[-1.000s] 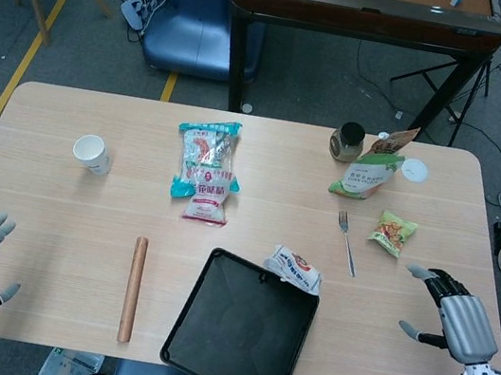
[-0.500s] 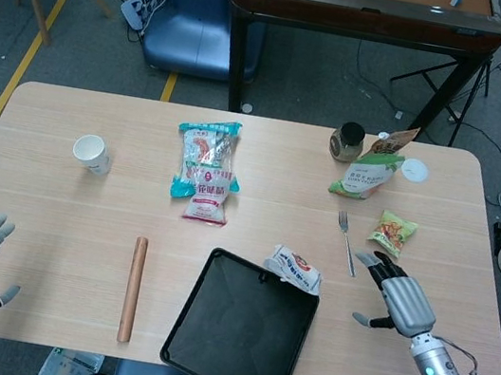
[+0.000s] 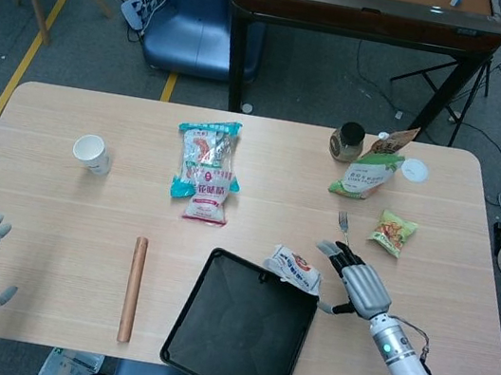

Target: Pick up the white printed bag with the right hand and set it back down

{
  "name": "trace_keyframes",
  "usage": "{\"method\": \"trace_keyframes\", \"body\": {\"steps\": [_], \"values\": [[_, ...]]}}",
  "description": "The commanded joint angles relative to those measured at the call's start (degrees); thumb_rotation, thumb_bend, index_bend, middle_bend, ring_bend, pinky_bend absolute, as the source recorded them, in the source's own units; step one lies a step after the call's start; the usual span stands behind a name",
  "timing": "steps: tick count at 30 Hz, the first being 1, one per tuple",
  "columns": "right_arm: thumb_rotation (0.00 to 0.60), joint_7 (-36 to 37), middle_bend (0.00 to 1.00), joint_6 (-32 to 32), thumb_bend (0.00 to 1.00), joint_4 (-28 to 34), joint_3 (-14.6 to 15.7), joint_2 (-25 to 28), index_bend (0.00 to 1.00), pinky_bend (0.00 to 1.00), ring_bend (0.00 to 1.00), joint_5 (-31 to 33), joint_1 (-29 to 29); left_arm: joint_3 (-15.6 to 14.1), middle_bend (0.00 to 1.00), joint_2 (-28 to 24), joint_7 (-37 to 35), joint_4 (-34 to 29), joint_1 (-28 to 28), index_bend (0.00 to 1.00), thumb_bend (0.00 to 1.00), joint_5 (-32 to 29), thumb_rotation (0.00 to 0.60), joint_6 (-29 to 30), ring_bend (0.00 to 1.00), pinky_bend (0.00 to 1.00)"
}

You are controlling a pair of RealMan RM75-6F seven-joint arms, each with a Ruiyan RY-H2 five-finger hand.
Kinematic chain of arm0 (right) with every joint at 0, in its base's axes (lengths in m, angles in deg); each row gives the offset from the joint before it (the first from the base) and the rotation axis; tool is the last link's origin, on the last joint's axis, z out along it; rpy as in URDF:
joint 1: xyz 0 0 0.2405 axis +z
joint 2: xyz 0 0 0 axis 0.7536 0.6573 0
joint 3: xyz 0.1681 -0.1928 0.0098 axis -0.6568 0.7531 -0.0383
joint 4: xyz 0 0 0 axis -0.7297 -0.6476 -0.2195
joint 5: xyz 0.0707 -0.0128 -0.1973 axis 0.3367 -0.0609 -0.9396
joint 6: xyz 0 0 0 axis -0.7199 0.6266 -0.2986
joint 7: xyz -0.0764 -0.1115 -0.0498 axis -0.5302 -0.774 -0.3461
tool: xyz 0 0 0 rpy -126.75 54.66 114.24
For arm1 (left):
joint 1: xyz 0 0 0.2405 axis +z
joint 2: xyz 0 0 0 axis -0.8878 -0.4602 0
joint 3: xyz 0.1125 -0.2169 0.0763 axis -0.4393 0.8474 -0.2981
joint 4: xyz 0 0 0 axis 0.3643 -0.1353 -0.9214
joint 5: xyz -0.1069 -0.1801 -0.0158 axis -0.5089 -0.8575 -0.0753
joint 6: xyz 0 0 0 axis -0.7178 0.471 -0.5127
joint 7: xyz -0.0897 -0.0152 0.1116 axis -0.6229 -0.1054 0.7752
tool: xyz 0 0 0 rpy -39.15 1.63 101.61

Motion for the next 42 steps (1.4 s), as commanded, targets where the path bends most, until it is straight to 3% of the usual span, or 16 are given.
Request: {"method": "trace_keyframes", "body": {"steps": [1,10,23,42], "values": [[0.600,1.0,0.10,1.1,0.00,-1.9,-0.3,-2.0,0.00,0.19,0.05,0.2,1.3,0.0,0.05,0.0,-0.1,0.1,0.0,0.08,0.18,0.0,0.600,0.0,0.11,0.01],[0.600,4.7,0.11,2.0,0.01,-6.9,-0.8,-7.0,0.00,0.19,0.05,0.8,3.6,0.1,0.05,-0.2,-0.7,0.3,0.2,0.08,0.18,-0.1,0.600,0.1,0.11,0.01],[0.600,12.5,0.16,0.1,0.22,-12.6,-1.8,-9.0,0.00,0.20,0.08,2.8,3.4,0.3,0.05,-0.3,-1.2,0.8,0.2,0.08,0.18,-0.4,0.600,-0.1,0.11,0.01],[0.600,19.6,0.19,3.0,0.28,-20.0,-2.9,-12.0,0.00,0.20,0.12,5.7,4.5,0.3,0.05,-0.7,-1.1,0.7,0.6,0.08,0.18,-1.1,0.600,-0.2,0.11,0.01]]}}
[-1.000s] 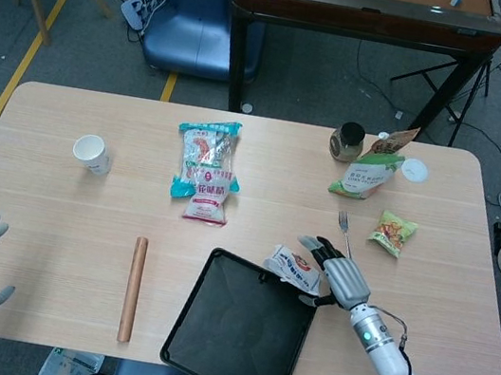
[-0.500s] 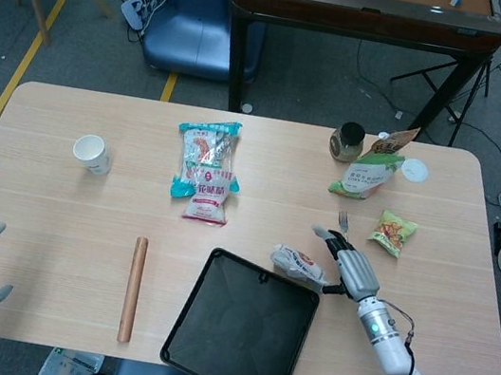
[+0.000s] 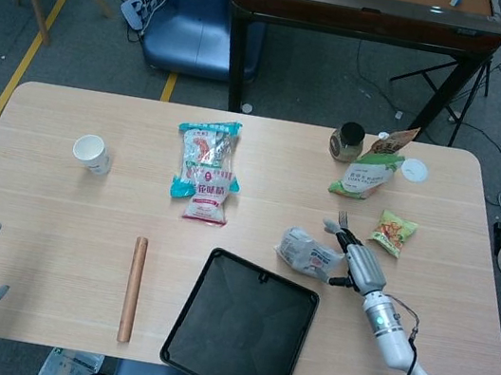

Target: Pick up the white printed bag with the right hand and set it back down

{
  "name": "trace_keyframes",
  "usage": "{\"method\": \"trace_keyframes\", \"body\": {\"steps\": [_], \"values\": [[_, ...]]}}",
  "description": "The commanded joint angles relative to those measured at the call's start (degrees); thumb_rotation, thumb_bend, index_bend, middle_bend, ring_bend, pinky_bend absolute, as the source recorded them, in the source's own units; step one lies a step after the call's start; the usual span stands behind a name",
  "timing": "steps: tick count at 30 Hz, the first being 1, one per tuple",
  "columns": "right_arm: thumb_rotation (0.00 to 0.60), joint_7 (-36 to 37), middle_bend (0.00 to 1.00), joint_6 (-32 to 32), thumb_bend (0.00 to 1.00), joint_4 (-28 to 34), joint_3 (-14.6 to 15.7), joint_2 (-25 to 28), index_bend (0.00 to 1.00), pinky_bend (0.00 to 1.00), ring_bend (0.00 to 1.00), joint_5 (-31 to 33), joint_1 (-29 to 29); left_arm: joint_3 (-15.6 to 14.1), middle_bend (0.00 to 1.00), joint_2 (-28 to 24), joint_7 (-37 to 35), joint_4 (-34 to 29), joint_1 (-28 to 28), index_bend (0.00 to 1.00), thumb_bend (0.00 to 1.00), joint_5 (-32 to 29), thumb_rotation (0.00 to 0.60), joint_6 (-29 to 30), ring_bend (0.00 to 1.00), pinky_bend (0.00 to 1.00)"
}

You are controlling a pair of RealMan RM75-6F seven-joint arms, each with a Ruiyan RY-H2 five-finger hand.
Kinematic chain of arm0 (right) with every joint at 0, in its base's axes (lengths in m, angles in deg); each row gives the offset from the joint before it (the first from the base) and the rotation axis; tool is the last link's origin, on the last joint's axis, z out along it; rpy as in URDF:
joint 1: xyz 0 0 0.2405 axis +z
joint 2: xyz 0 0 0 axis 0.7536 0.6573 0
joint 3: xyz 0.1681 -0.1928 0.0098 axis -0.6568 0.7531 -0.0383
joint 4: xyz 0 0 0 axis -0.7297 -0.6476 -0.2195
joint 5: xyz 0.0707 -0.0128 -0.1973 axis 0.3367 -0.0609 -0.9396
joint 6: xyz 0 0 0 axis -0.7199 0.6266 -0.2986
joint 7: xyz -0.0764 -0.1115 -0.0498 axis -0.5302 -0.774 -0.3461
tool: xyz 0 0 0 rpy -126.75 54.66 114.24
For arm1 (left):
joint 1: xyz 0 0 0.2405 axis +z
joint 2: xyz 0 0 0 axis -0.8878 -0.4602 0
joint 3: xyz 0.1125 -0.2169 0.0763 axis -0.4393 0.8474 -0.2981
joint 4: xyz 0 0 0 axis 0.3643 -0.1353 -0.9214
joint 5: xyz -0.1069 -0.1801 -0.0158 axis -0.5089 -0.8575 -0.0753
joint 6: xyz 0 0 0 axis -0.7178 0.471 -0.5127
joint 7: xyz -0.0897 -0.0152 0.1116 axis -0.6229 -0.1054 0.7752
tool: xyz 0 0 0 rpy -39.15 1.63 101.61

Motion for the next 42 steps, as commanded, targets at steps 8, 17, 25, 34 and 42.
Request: {"method": "trace_keyframes", "body": {"steps": [8,17,25,34,42], "values": [[0.600,1.8,0.21,2.3,0.28,-3.1,0.1,-2.9,0.00,0.22,0.13,-0.5,2.4,0.1,0.05,-0.1,0.2,-0.2,0.1,0.08,0.18,-0.1,0.600,0.0,0.11,0.01],[0.600,1.9,0.26,2.8,0.32,-5.4,0.4,-4.4,0.06,0.26,0.17,-0.2,2.8,0.0,0.05,-0.2,-0.2,0.1,0.5,0.08,0.18,-0.5,0.600,0.2,0.11,0.01],[0.600,3.7,0.31,1.8,0.43,-8.8,1.1,-6.0,0.17,0.31,0.22,-1.6,3.3,0.0,0.05,-0.1,-0.1,0.0,0.3,0.08,0.18,-0.2,0.600,0.0,0.11,0.01],[0.600,4.0,0.43,1.4,0.74,-11.3,1.3,-6.7,0.38,0.48,0.36,-2.4,4.4,0.0,0.05,-0.4,-0.6,-0.3,0.4,0.08,0.18,-0.1,0.600,0.2,0.11,0.01],[0.600,3.6,0.64,-2.2,1.00,-10.4,1.4,-4.6,0.64,0.75,0.59,-4.1,4.9,0.1,0.05,-0.6,-0.7,-0.4,0.4,0.08,0.18,0.2,0.600,0.3,0.11,0.01]]}}
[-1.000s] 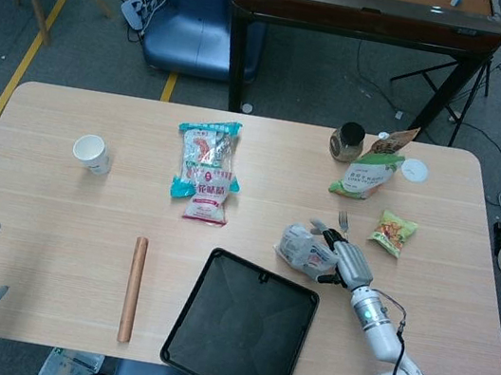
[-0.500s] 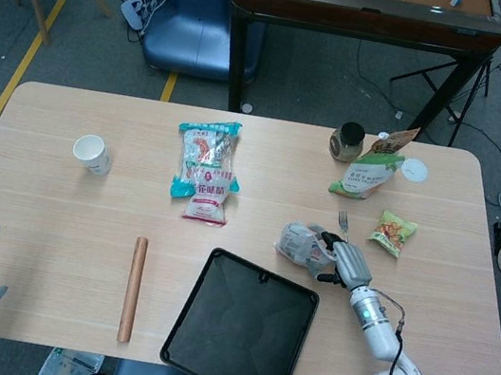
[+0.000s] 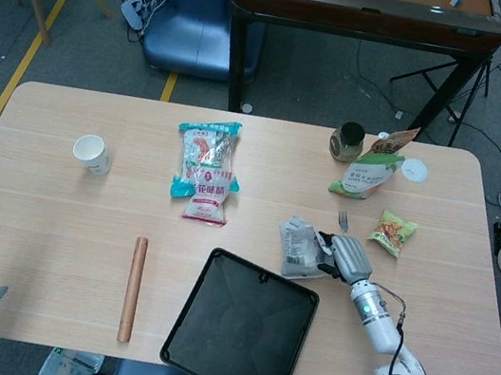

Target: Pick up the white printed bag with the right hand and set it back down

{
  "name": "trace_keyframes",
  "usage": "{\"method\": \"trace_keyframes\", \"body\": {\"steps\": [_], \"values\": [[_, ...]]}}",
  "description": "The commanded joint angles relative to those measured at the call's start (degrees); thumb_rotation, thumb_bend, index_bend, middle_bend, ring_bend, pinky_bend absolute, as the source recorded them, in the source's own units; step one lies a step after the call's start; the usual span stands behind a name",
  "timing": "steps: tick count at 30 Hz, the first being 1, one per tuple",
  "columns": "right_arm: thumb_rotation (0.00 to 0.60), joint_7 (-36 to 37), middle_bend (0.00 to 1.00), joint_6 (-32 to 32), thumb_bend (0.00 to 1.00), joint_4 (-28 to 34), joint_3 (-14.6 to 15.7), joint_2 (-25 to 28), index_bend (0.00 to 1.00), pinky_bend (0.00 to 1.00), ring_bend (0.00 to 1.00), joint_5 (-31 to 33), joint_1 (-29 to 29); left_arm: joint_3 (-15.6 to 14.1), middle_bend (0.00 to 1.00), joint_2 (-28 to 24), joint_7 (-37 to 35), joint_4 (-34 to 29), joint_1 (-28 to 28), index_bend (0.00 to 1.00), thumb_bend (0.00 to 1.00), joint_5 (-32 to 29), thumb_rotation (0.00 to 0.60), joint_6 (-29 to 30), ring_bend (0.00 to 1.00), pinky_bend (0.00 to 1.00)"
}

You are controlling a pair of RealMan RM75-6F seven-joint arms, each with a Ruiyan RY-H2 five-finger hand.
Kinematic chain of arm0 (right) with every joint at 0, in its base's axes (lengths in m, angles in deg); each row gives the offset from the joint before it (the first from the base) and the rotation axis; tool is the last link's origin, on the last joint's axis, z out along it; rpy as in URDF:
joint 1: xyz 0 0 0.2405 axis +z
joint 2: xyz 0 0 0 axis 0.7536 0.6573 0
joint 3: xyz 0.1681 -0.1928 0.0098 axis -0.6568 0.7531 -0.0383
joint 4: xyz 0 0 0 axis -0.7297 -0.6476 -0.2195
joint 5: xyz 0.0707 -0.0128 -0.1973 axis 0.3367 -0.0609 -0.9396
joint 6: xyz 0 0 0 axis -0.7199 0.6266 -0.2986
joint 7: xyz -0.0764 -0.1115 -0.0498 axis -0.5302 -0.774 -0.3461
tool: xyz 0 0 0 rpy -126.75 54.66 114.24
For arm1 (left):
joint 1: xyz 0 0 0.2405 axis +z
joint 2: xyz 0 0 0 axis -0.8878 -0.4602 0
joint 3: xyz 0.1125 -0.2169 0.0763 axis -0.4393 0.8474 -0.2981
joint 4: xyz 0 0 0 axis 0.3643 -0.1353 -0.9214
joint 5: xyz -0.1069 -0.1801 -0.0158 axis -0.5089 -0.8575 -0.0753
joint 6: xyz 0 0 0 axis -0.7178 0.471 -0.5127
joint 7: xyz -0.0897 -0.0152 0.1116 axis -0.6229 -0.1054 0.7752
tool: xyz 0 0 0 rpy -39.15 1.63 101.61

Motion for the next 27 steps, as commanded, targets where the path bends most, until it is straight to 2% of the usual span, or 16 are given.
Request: {"method": "trace_keyframes", "body": {"steps": [1,7,15,20,27], "values": [[0.600,-1.3,0.66,-2.2,1.00,1.6,0.3,2.1,0.66,0.77,0.61,-1.3,0.2,0.0,0.05,-0.1,0.0,0.0,0.0,0.08,0.18,0.1,0.600,0.0,0.11,0.01],[0.600,-8.7,0.70,-4.9,1.00,8.3,1.6,9.1,0.72,0.82,0.66,-4.3,0.8,0.0,0.05,-0.3,0.0,-0.1,0.0,0.08,0.18,0.2,0.600,0.0,0.11,0.01],[0.600,-27.6,0.72,-6.0,1.00,26.3,1.6,25.0,0.76,0.83,0.68,-8.6,3.3,0.0,0.05,-0.5,0.7,-0.7,-0.3,0.08,0.18,0.4,0.600,-0.3,0.11,0.01],[0.600,-40.0,0.73,-3.5,1.00,37.2,1.1,34.0,0.78,0.83,0.69,-10.5,5.5,0.0,0.05,-0.5,1.3,-1.2,-0.6,0.08,0.18,0.8,0.600,-0.5,0.11,0.01],[0.600,-53.7,0.75,2.7,1.00,46.9,1.1,42.3,0.80,0.84,0.70,-11.9,8.3,0.0,0.05,-0.7,1.9,-1.7,-0.6,0.08,0.18,1.2,0.600,-0.2,0.11,0.01]]}}
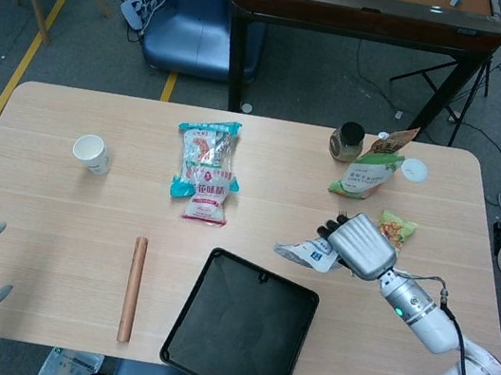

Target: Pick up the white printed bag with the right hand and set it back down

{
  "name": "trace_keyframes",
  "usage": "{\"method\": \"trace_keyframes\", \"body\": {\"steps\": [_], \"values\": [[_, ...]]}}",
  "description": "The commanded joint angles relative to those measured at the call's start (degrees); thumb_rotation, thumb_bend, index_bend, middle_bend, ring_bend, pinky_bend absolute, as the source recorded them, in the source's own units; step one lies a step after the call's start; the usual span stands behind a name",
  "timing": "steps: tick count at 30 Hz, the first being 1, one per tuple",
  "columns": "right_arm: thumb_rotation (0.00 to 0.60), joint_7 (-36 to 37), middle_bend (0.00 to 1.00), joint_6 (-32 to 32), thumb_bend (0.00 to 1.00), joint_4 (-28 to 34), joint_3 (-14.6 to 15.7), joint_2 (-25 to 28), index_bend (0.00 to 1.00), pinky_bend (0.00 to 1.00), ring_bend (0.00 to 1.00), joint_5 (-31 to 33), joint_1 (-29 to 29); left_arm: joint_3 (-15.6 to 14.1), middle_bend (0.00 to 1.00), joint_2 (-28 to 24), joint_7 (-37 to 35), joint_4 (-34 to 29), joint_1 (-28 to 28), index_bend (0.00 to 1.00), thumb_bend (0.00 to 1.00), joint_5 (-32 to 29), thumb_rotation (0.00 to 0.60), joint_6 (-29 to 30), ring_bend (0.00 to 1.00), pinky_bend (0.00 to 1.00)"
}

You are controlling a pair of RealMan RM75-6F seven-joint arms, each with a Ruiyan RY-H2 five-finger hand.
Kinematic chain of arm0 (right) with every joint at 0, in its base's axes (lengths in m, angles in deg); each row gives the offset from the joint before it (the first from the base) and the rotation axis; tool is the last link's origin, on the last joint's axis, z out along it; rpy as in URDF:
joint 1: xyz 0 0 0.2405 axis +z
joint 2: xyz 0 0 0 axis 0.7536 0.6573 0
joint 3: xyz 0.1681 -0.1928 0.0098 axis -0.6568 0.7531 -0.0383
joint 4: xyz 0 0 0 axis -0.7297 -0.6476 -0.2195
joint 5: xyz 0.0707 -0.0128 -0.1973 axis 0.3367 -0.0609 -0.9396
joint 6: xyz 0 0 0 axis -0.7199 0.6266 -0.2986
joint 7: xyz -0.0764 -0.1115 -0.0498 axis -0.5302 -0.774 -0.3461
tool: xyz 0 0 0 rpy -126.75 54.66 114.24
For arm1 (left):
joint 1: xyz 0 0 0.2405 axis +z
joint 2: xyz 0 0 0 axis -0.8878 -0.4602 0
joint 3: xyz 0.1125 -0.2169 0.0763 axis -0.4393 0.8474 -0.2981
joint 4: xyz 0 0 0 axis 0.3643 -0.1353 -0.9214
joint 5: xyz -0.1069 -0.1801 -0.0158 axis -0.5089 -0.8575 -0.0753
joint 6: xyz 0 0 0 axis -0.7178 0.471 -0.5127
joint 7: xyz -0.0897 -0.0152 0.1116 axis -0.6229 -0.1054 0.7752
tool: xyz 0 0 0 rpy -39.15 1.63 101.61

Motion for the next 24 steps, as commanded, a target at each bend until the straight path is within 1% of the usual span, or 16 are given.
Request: {"method": "trace_keyframes", "body": {"steps": [1,5,11,18,24], "values": [[0.600,-8.4,0.75,5.2,1.00,6.4,0.0,6.0,0.80,0.84,0.70,-1.6,2.7,0.0,0.05,-0.1,0.1,-0.1,0.0,0.08,0.18,0.1,0.600,0.1,0.11,0.01],[0.600,-13.6,0.75,10.3,1.00,9.9,0.2,8.9,0.81,0.84,0.70,-2.1,4.9,-0.1,0.05,-0.1,0.4,-0.3,0.1,0.08,0.18,0.2,0.600,0.2,0.11,0.01],[0.600,-18.6,0.76,16.7,1.00,12.3,0.8,10.1,0.83,0.84,0.71,-5.0,8.7,-0.2,0.05,0.1,0.3,-0.2,0.3,0.08,0.18,0.2,0.600,0.5,0.11,0.01],[0.600,-23.7,0.76,24.6,1.00,13.8,1.0,9.6,0.83,0.84,0.71,-6.5,12.9,-0.3,0.05,0.2,-0.1,0.3,0.7,0.08,0.18,-0.2,0.600,0.7,0.11,0.01],[0.600,-28.1,0.76,31.4,1.00,14.0,1.7,7.8,0.83,0.84,0.71,-6.4,15.4,-0.2,0.05,0.2,-0.4,0.5,0.9,0.08,0.18,-0.3,0.600,1.0,0.11,0.01]]}}
